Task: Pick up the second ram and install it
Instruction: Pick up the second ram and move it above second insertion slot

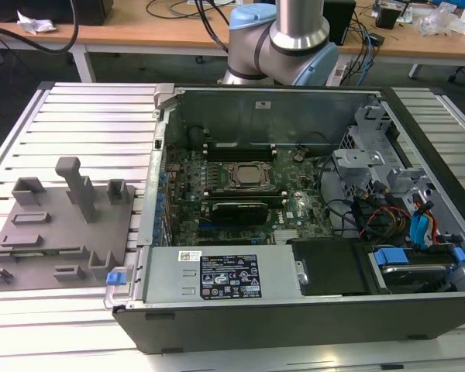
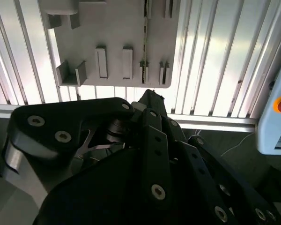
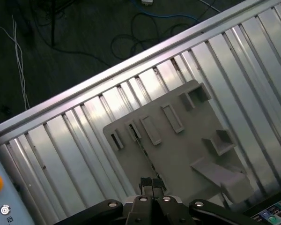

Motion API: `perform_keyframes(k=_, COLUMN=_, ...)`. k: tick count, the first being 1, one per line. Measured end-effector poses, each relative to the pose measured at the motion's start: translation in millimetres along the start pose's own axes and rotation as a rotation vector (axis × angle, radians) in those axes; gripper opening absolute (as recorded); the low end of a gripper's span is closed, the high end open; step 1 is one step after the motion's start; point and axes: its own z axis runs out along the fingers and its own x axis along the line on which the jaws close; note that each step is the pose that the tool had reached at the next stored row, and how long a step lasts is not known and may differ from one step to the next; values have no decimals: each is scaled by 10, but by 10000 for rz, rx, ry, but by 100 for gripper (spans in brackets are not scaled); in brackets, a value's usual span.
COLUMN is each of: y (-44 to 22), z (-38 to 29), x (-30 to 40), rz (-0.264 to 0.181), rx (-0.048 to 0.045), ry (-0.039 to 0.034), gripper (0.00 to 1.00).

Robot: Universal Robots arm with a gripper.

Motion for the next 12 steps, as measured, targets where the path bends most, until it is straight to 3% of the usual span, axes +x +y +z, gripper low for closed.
perform_keyframes(k=4, y=0, z=0, x=0, rz=-514, rx=-12, ry=23, gripper=11)
perform_keyframes(k=12, y=0, z=0, x=0, rz=-2160, rx=-50, ry=97, gripper=11)
